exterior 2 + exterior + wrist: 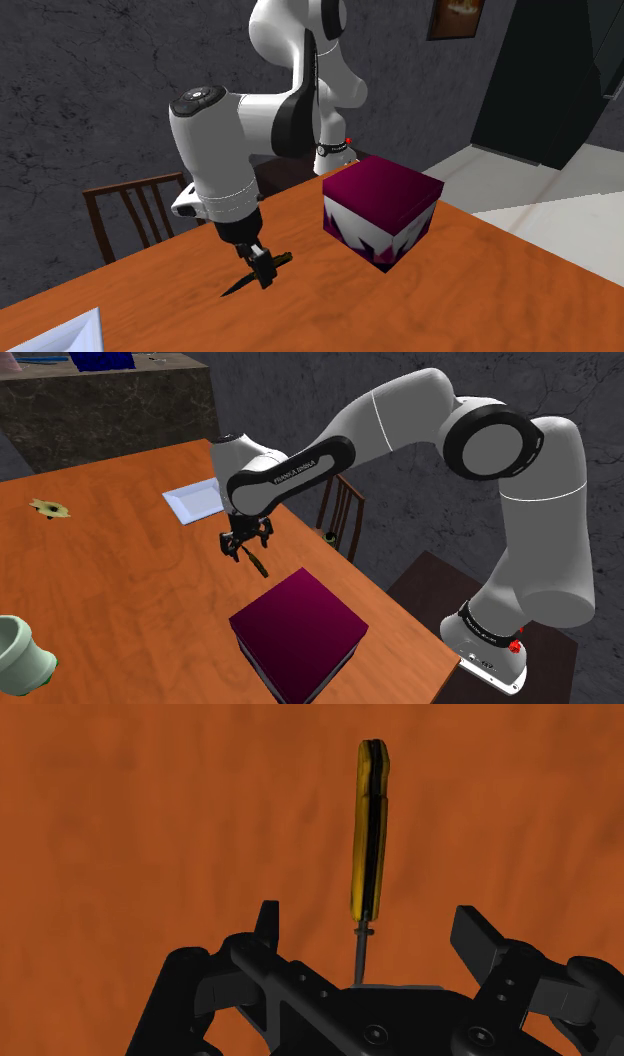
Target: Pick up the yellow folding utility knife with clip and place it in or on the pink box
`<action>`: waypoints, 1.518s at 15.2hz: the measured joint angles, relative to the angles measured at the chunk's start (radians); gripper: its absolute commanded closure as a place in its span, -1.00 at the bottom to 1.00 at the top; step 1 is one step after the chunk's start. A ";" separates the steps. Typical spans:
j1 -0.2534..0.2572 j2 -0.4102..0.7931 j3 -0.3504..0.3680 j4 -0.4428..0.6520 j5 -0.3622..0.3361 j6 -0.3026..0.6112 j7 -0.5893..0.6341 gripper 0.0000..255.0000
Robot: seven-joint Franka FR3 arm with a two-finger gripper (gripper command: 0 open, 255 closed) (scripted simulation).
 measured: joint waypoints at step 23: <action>0.002 0.009 -0.002 -0.016 -0.003 0.027 0.004 1.00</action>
